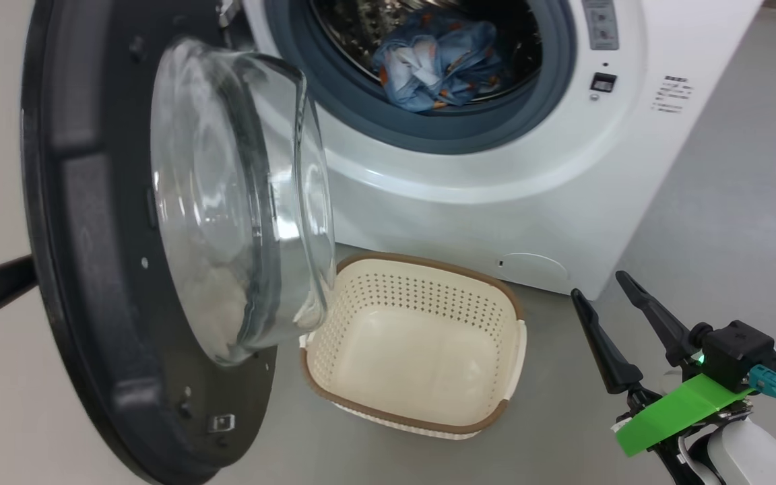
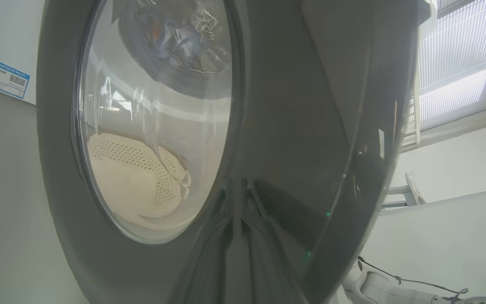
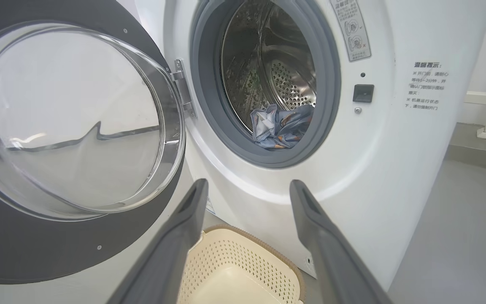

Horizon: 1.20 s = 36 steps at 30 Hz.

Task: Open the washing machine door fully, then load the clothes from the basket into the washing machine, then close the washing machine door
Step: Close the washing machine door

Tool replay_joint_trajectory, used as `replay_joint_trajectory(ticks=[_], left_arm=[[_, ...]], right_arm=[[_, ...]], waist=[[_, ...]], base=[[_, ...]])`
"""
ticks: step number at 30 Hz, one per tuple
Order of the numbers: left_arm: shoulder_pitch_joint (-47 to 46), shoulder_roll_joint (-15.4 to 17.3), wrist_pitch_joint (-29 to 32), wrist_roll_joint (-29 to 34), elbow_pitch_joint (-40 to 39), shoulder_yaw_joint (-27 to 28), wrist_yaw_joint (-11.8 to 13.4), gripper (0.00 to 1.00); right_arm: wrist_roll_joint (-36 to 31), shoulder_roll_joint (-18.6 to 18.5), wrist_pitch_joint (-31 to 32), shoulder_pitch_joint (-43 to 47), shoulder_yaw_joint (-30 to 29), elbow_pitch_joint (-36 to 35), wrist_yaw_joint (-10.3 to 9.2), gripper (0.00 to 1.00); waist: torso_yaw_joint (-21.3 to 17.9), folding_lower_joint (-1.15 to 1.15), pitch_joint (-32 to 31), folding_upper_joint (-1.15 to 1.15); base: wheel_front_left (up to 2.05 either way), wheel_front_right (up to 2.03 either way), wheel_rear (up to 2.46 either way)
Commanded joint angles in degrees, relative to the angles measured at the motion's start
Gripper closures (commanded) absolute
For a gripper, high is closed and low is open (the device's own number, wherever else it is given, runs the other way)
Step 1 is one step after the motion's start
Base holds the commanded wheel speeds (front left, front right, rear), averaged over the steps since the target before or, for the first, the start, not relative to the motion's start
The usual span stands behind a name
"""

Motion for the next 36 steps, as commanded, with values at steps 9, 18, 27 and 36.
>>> replay_joint_trajectory(ticks=[9,18,27,36], left_arm=[[-2.3,0.3,-0.6,1.7,-4.6,1.9,-0.4,1.0],[-2.8,-0.9,-1.8,2.9,-5.3,2.0,-0.4,1.0],[-3.3,-2.0,-3.3,4.1,-6.0,1.9,-0.4,1.0],[-4.1,-2.3,-5.1,5.1,-5.4,2.2,-0.4,1.0]], right_arm=[[-1.2,1.0,-0.5,1.4,-0.6,-2.2,0.42,0.0],[-1.5,1.7,-0.5,2.3,-1.8,-2.8,0.42,0.0],[-1.7,2.5,-0.5,2.9,-2.6,-3.2,0.42,0.0],[-1.9,2.9,-0.5,3.3,-3.4,-3.7,0.42,0.0]], waist=[[-6.3,0.0,-1.0,0.0],[-10.8,0.0,-1.1,0.0],[-16.1,0.0,-1.2,0.0],[-20.1,0.0,-0.7,0.0]], base=[[0.0,0.0,0.0],[0.0,0.0,0.0],[0.0,0.0,0.0],[0.0,0.0,0.0]])
